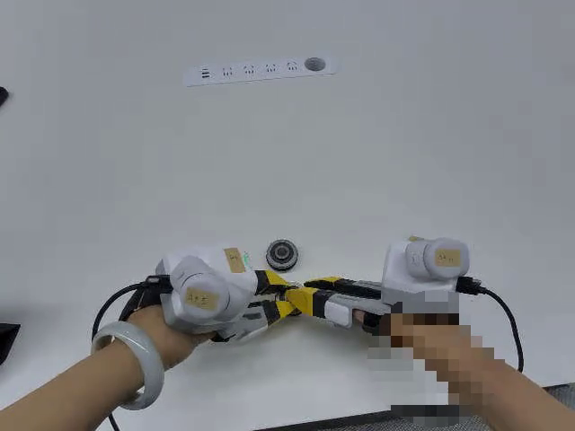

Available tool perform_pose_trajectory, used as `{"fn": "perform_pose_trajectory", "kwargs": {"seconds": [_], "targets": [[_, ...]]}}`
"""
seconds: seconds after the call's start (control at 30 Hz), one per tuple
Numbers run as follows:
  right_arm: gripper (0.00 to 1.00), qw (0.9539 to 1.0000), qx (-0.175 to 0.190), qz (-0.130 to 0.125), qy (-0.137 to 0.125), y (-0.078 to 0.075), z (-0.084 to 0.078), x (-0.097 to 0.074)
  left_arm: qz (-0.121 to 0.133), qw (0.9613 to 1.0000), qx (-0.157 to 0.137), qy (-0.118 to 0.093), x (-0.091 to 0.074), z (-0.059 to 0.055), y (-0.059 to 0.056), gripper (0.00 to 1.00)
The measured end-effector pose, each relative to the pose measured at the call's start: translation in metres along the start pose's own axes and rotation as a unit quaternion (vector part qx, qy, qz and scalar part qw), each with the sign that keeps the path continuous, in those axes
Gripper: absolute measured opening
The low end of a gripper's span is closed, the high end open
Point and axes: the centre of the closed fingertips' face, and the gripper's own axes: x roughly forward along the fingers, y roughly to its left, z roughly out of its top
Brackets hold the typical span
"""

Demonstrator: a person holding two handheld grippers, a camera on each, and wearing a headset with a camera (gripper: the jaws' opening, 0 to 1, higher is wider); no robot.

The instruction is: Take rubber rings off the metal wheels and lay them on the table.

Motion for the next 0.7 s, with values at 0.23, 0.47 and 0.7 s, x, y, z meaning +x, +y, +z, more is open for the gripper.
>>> {"fn": "perform_pose_trajectory", "kwargs": {"seconds": [0.23, 0.47, 0.7], "targets": [[0.25, 0.9999, 0.013, 0.004, 0.004, -0.0004, -0.0008, 0.0008, 0.0, 1.0, 0.0, -0.001, 0.0, -0.0002, 0.0002, 0.13], [0.25, 0.9993, 0.038, 0.006, 0.002, -0.0031, -0.0017, 0.001, 0.0, 1.0, -0.002, -0.003, -0.0002, 0.0001, 0.0, 0.13], [0.25, 0.9984, 0.055, 0.015, 0.003, -0.0001, -0.0019, -0.0017, 0.0, 1.0, -0.003, -0.004, -0.0004, -0.0001, 0.0, 0.13]]}}
